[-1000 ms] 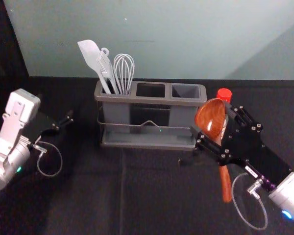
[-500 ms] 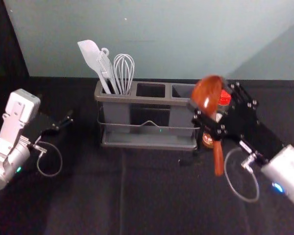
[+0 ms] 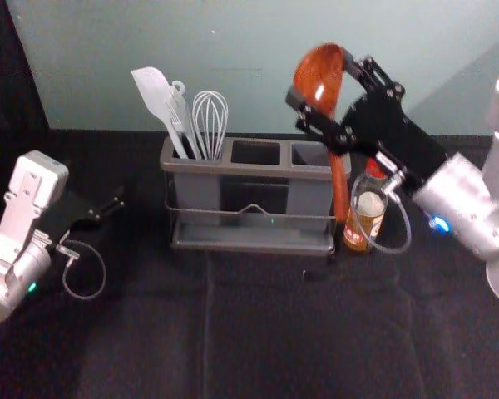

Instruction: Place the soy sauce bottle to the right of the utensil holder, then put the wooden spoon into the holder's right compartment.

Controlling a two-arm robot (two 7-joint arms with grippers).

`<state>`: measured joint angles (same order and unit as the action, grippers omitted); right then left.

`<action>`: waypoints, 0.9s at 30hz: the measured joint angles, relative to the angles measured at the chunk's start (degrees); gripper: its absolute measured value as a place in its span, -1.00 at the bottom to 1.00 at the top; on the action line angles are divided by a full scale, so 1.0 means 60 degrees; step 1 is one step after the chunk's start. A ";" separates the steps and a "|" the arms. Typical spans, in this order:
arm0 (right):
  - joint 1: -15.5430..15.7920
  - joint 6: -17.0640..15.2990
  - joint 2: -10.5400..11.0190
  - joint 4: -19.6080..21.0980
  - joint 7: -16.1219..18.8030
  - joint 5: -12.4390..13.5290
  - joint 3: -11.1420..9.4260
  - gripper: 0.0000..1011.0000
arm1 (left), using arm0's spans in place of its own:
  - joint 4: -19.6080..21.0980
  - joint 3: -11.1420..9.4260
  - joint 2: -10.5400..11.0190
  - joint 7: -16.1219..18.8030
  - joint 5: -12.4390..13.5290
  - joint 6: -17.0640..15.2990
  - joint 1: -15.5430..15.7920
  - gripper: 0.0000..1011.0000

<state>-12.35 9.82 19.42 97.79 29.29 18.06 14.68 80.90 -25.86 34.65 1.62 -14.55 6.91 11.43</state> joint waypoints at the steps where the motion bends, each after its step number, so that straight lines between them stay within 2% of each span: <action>1: -0.0156 0.0030 -0.0042 -0.0137 0.0027 0.0041 0.0051 0.66 | 0.0000 0.0000 0.0000 0.0000 0.0000 0.0000 0.0000 0.99; 5: -0.0846 0.0142 -0.0218 -0.0775 0.0069 0.0083 0.0281 0.66 | 0.0000 0.0000 0.0000 0.0000 0.0000 0.0001 -0.0001 0.99; 16: -0.2057 0.0615 -0.0503 -0.2118 -0.0143 -0.0097 0.0637 0.66 | 0.0000 0.0000 0.0000 0.0000 0.0000 0.0000 0.0000 0.99; 27: -0.2559 0.1340 -0.0739 -0.2979 -0.0348 -0.0247 0.0761 0.66 | 0.0000 0.0000 0.0000 0.0000 0.0000 0.0000 0.0000 0.99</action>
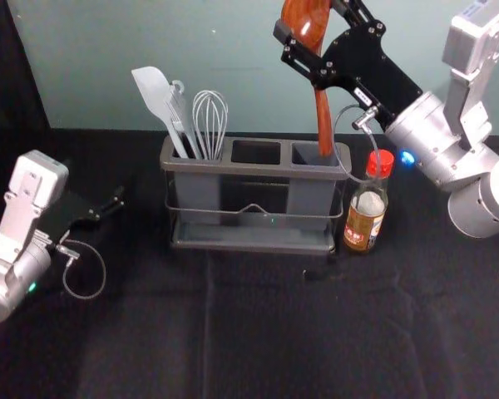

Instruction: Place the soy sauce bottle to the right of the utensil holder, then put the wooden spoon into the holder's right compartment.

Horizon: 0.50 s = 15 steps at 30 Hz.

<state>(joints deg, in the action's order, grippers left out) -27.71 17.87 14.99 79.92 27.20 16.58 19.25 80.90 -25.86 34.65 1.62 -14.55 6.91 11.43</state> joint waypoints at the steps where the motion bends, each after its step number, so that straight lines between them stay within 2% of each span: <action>1: -0.0017 0.0068 -0.0024 -0.0060 -0.0004 -0.0006 0.0003 0.66 | 0.0000 0.0000 0.0000 0.0000 0.0000 0.0000 0.0000 0.99; 8: -0.0054 0.1234 -0.0352 -0.0850 0.0062 0.0008 -0.0048 0.66 | 0.0000 0.0000 0.0000 0.0000 0.0000 0.0000 0.0000 0.99; 15: 0.0144 0.2013 -0.0565 -0.1431 0.0246 0.0051 -0.0102 0.66 | 0.0000 0.0000 0.0000 0.0001 0.0000 0.0000 0.0000 0.99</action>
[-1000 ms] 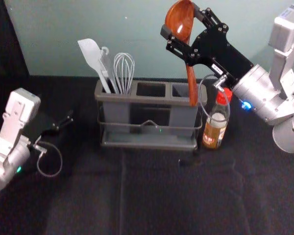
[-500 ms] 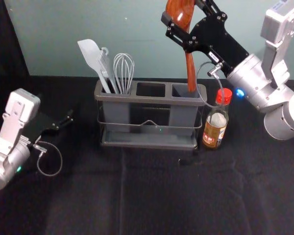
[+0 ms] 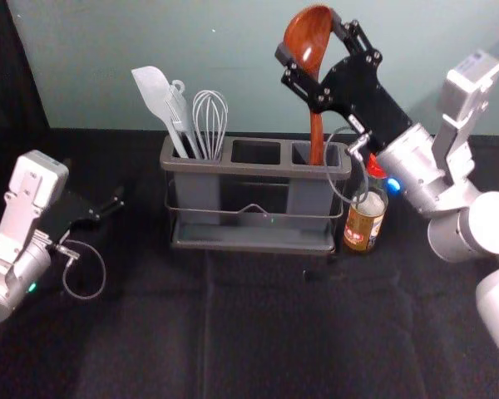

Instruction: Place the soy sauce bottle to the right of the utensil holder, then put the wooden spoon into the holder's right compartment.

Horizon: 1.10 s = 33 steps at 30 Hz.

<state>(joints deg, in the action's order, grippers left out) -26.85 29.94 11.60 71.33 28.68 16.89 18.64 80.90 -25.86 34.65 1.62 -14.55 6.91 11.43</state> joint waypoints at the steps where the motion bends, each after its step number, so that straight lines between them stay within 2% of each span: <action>1: 0.0024 0.0071 -0.0018 -0.0049 0.0029 -0.0008 -0.0003 0.66 | 0.0000 0.0001 0.0000 -0.0001 0.0000 0.0000 0.0000 0.99; 15: 0.0489 0.0539 -0.0122 -0.0654 0.0146 -0.0168 -0.0149 0.66 | 0.0000 0.0001 0.0000 0.0000 0.0000 0.0000 0.0000 0.99; 27: 0.0880 0.0709 -0.0113 -0.0683 0.0267 -0.0058 -0.0334 0.66 | 0.0000 0.0001 0.0000 -0.0001 0.0000 0.0001 0.0000 0.99; 33: 0.1023 0.0754 -0.0145 -0.0517 0.0285 0.0084 -0.0460 0.91 | 0.0000 0.0000 0.0000 0.0000 0.0000 0.0000 0.0000 0.99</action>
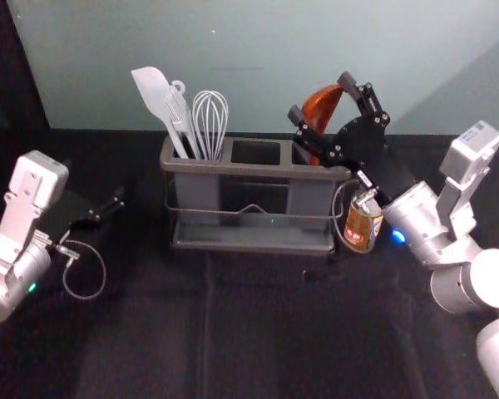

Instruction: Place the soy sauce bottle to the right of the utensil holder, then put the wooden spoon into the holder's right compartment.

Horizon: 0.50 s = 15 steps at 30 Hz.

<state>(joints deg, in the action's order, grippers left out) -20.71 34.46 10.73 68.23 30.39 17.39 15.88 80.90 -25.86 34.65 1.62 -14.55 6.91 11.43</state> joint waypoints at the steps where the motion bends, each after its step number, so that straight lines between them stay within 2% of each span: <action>1: 0.0008 0.0002 -0.0003 0.0038 0.0000 0.0015 -0.0016 0.93 | 0.0000 0.0000 0.0000 -0.0001 0.0000 0.0000 0.0000 0.99; 2: 0.0019 0.0014 -0.0006 0.0108 0.0000 0.0034 -0.0049 0.98 | 0.0000 0.0000 0.0000 0.0000 0.0000 0.0000 0.0000 0.99; 15: 0.0200 -0.0014 0.0031 0.1084 -0.0123 0.0133 -0.0343 0.98 | 0.0000 0.0000 0.0000 0.0000 0.0000 0.0000 0.0001 0.99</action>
<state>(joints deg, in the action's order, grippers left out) -19.51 34.38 10.91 74.73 29.65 18.19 13.82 80.90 -25.86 34.65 1.62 -14.55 6.91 11.43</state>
